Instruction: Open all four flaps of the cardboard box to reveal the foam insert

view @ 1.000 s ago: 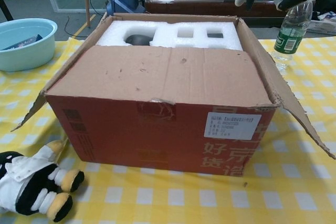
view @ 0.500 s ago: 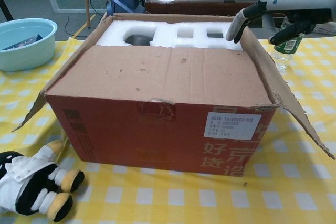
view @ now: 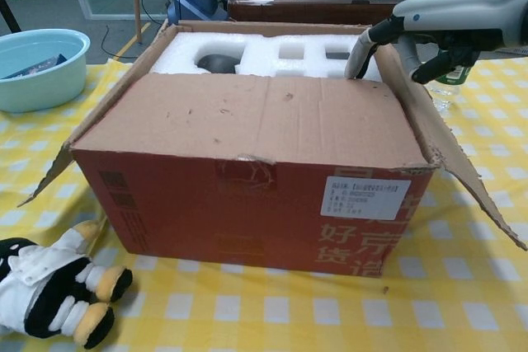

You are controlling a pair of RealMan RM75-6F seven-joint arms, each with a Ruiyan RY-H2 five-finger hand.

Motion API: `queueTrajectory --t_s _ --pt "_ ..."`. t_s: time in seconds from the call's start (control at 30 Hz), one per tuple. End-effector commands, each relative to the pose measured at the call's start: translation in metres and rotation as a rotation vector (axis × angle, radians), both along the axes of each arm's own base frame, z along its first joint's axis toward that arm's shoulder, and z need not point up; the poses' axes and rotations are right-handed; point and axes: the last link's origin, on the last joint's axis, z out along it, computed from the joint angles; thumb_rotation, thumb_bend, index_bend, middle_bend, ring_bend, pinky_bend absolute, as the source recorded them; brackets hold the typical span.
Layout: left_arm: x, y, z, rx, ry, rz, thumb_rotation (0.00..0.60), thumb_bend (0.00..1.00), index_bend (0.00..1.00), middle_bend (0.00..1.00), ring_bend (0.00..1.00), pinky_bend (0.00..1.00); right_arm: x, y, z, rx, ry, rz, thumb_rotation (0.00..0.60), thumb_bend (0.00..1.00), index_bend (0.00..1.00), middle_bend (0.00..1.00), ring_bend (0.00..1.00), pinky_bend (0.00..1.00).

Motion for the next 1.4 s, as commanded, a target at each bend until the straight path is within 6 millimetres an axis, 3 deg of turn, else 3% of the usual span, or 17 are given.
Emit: queueTrajectory --t_s 0.03,0.87,1.4 --pt "0.000 0.001 0.000 0.001 -0.002 -0.002 0.355 0.40 0.37 0.26 0.12 0.00 0.000 0.000 -0.001 -0.012 0.030 0.020 0.600 1.00 0.30 0.27 0.08 0.04" --pt "-0.003 0.001 0.000 -0.004 -0.014 -0.005 0.353 0.40 0.37 0.26 0.12 0.00 0.008 0.001 -0.009 -0.122 0.165 0.174 0.600 1.00 0.31 0.21 0.08 0.04" --pt "-0.002 0.002 0.000 -0.012 -0.013 -0.007 0.354 0.40 0.38 0.26 0.12 0.00 0.003 0.008 -0.009 -0.104 0.142 0.141 0.600 1.00 0.31 0.20 0.08 0.04"
